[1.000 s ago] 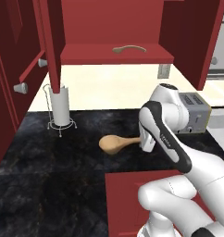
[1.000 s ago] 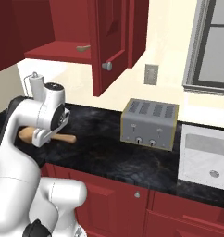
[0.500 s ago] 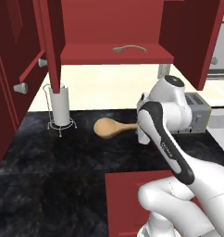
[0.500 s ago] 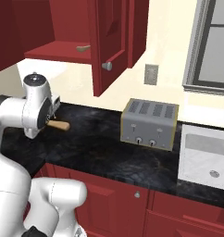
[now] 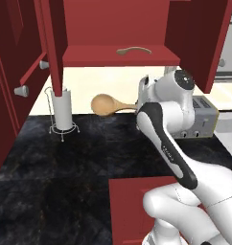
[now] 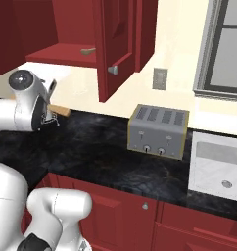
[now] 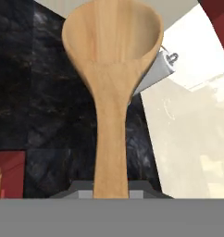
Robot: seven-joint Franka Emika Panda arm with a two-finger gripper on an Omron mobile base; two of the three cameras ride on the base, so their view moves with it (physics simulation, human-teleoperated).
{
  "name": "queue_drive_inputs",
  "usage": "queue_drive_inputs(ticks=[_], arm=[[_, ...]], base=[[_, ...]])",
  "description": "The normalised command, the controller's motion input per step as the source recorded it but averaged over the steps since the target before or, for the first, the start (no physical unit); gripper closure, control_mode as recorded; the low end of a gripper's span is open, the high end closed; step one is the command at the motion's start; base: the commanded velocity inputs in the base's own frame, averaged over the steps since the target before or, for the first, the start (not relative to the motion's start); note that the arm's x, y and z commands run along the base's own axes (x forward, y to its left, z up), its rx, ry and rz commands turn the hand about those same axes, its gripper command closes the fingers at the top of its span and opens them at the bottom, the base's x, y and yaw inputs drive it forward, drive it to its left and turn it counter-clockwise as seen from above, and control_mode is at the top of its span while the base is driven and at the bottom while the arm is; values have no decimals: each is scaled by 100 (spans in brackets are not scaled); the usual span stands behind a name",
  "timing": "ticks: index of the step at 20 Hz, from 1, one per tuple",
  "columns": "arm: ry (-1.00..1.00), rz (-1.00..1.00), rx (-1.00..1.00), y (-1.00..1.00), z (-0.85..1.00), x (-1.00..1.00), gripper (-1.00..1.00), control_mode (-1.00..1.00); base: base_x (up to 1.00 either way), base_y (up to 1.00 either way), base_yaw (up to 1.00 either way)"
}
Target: Organize the utensils by type. Pick up the wooden spoons from the counter and place them in the open cabinet. Then pick up the metallic utensils from the counter and place them in the open drawer.
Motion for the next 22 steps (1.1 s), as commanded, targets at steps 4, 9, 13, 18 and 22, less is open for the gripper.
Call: queue_drive_inputs(ticks=[4, 9, 13, 18, 22], arm=[[-35, 3, -2, -2, 61, 23, 100, -100], [-37, 9, -7, -5, 55, 20, 100, -100], [-29, 10, -14, -1, 42, 47, 100, -100], [-1, 0, -13, 0, 64, 40, 100, -100], [3, 0, -12, 0, 52, 55, 100, -100]], base=[[0, 0, 0], [0, 0, 0], [0, 0, 0], [0, 0, 0], [0, 0, 0]])
